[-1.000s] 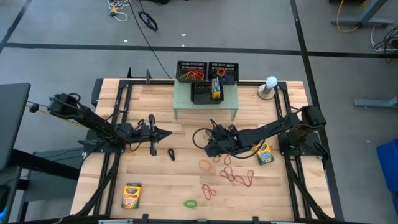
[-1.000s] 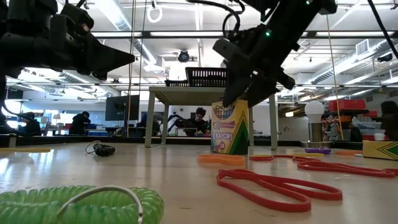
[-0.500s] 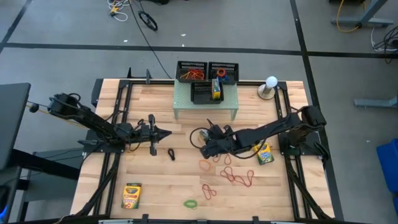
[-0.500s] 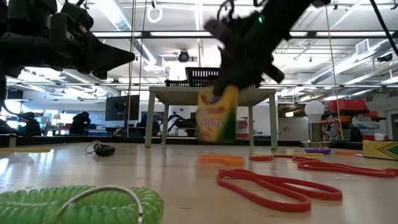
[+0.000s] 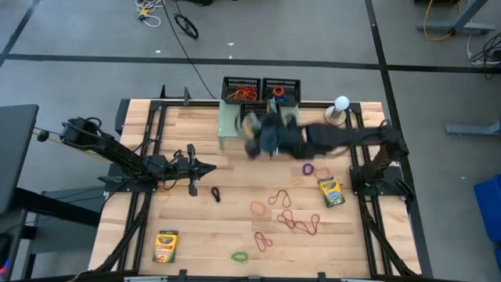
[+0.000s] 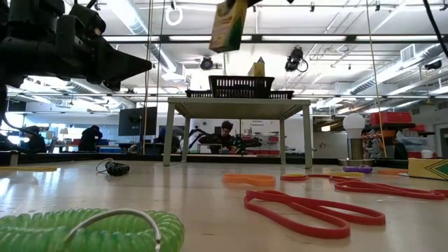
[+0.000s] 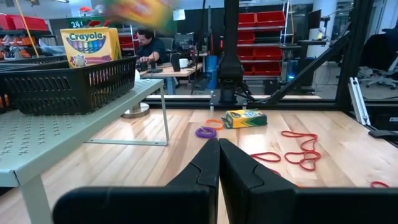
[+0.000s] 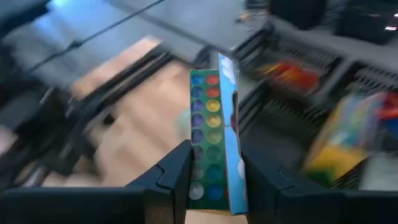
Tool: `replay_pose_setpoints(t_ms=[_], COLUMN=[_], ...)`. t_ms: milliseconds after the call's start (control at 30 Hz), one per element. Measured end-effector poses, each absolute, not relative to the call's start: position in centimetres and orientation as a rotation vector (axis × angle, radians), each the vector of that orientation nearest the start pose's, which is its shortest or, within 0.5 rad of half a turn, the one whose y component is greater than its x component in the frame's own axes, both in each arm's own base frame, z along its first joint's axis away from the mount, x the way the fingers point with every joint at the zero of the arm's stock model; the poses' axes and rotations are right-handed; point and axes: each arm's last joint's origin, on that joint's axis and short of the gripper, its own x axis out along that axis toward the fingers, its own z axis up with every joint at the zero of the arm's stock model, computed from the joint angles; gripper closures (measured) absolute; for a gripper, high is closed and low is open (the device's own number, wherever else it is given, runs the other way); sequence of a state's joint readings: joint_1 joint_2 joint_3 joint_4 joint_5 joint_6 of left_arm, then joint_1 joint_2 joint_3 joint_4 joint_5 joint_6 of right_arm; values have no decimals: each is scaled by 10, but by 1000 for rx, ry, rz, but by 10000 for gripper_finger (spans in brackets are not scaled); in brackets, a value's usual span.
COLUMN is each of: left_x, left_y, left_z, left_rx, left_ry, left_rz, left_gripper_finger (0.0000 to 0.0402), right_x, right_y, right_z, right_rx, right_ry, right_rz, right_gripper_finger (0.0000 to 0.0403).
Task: Pick & Place Office Desk Supplies
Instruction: Put the yellow crayon box into the bottom black bin
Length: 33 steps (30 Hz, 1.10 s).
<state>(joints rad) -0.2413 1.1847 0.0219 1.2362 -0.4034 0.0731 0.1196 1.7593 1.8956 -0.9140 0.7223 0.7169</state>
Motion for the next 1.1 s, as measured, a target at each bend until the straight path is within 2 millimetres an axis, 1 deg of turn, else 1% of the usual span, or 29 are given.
replay_pose_setpoints(t_ms=[100, 200, 267, 367, 467, 567, 767, 933, 1100], left_x=[165, 165, 165, 165, 165, 165, 165, 165, 165], left_y=[-29, -29, -29, -29, -29, -29, -29, -29, -28], left_z=[154, 153, 153, 153, 152, 152, 151, 150, 149], left_rx=[43, 44, 44, 46, 47, 47, 38, 32, 35], left_ry=[-61, -57, -55, -50, -48, -42, -35, -26, -14], left_rz=[164, 166, 171, 174, 173, 172, 171, 173, 177], left_gripper_finger=[392, 392, 392, 392, 392, 392, 392, 392, 392], right_x=[365, 364, 362, 359, 358, 360, 374, 384, 384], right_y=[-9, -38, -51, -63, -68, -69, -72, -78, -81], right_z=[408, 410, 408, 404, 398, 391, 376, 360, 359], right_rx=[398, 470, 500, 531, 542, 544, 524, 509, 505], right_ry=[437, 429, 428, 435, 463, 479, 494, 540, 543], right_rz=[-848, -889, -923, -982, -1011, -1027, -1051, -1074, -1079], right_gripper_finger=[284, 284, 284, 284, 284, 284, 284, 284, 284])
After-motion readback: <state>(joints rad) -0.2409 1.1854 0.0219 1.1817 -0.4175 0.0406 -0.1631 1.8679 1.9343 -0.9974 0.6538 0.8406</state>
